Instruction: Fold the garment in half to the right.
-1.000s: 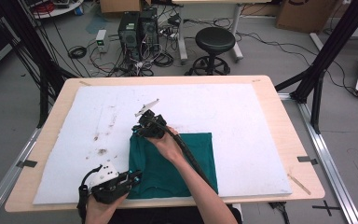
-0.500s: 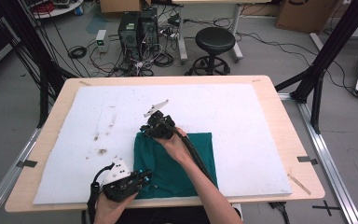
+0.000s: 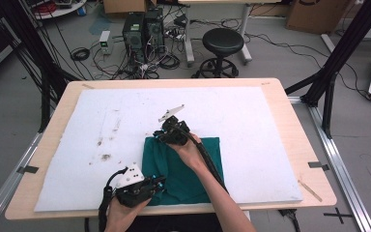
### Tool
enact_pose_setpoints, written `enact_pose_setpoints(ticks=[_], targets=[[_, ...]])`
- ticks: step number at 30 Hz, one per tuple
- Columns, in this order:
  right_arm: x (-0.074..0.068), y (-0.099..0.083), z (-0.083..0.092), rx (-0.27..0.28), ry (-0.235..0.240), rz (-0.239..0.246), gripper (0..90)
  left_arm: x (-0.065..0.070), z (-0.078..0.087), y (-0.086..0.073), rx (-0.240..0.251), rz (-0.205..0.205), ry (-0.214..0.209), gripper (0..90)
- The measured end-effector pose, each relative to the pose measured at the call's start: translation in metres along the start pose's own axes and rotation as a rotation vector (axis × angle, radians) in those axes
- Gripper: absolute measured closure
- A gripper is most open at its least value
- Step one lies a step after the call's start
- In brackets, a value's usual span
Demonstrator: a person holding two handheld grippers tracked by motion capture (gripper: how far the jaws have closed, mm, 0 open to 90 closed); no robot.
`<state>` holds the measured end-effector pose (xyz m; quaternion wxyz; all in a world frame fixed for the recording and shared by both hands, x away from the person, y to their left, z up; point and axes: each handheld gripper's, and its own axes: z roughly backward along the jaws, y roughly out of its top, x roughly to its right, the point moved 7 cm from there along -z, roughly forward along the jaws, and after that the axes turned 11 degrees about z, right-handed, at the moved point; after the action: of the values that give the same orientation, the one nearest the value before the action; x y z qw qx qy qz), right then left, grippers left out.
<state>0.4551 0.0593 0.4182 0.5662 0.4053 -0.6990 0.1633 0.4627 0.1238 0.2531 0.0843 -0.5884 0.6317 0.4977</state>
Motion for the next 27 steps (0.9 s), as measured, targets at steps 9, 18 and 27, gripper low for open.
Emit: enact_pose_setpoints(ticks=[9, 18, 27], targets=[[0.006, -0.01, 0.009, 0.002, -0.014, -0.009, 85.5, 0.007, -0.01, 0.003, -0.009, -0.009, -0.019, 84.1], [0.014, -0.024, 0.019, 0.006, -0.027, -0.035, 85.5, 0.015, -0.024, 0.006, -0.022, -0.021, -0.041, 84.0], [0.019, -0.034, 0.026, -0.001, -0.042, -0.047, 85.5, 0.021, -0.036, 0.007, -0.035, -0.032, -0.046, 84.0]])
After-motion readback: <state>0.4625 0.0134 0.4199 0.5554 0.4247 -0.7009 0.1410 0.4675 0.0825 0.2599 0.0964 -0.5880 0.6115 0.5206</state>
